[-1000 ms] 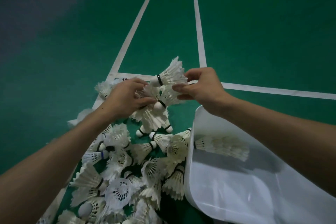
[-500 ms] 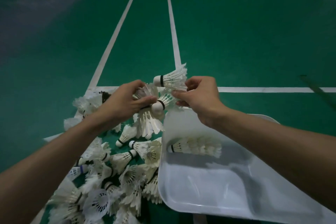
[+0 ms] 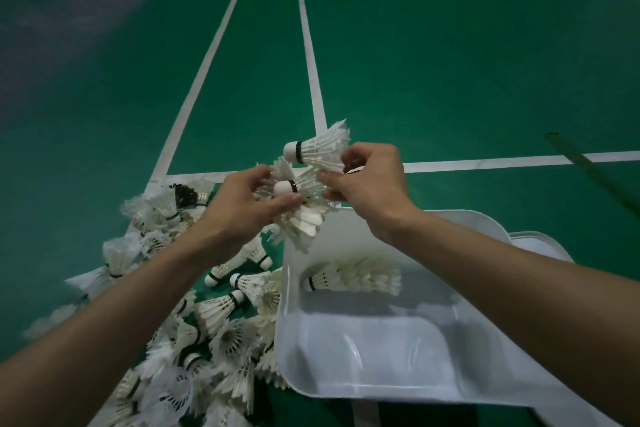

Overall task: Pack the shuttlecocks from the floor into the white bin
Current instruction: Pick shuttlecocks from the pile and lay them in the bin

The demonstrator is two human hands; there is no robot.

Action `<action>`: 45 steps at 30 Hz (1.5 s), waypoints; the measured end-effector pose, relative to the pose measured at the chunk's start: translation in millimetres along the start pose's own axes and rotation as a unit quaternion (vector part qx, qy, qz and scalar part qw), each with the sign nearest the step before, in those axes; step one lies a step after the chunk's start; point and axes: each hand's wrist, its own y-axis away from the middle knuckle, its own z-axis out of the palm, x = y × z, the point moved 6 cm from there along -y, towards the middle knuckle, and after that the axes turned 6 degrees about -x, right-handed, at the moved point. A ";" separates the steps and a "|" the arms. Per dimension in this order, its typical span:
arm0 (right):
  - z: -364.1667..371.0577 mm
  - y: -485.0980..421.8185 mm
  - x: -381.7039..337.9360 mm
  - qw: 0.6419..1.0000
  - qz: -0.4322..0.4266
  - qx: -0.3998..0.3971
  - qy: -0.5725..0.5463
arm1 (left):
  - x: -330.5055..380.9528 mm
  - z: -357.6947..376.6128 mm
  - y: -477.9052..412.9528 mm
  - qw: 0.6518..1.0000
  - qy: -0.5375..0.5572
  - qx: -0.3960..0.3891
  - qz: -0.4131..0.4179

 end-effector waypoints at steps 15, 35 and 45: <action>-84.8 21.5 27.0 0.997 0.023 0.022 -0.067 | 1.2 31.1 -0.8 1.000 -0.021 0.007 -0.005; -147.9 67.1 139.6 0.972 0.088 0.052 0.211 | -35.7 72.3 31.8 0.994 -0.079 -0.052 -0.053; -150.2 65.8 188.6 0.918 0.247 0.117 0.287 | -47.8 85.5 20.5 0.989 -0.118 -0.070 -0.055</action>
